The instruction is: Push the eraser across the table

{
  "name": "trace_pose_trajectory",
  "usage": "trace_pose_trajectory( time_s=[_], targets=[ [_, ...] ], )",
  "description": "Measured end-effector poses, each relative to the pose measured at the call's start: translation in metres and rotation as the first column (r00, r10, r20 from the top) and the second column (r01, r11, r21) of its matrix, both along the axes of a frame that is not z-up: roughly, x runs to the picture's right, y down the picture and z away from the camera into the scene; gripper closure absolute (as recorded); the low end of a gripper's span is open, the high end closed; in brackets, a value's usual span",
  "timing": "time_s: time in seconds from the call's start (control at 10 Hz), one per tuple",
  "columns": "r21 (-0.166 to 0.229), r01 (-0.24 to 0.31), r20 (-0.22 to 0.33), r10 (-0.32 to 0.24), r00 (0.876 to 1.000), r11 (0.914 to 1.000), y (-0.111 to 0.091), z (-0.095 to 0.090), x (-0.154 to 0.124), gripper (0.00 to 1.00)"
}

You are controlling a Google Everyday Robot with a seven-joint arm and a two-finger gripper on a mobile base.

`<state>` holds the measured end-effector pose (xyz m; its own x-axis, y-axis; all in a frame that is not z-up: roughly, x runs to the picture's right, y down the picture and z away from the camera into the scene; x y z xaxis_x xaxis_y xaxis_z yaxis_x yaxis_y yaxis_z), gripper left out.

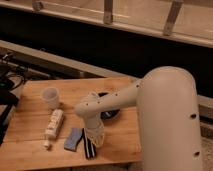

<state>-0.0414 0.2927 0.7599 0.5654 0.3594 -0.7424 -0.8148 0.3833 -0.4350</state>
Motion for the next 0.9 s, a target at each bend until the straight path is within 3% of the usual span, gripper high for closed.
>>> trace_pose_trajectory(
  time_s=[0.2,0.5,0.9],
  targets=[
    [-0.018,0.003,0.018,-0.002,1.000,0.9998,0.008,0.005,-0.006,1.00],
    [-0.028,0.006,0.091,-0.004,0.996,0.9996,0.014,0.006,-0.032,1.00],
    [0.015,0.056,0.206,-0.058,0.977,0.9983,-0.006,0.011,-0.098,1.00]
  ],
)
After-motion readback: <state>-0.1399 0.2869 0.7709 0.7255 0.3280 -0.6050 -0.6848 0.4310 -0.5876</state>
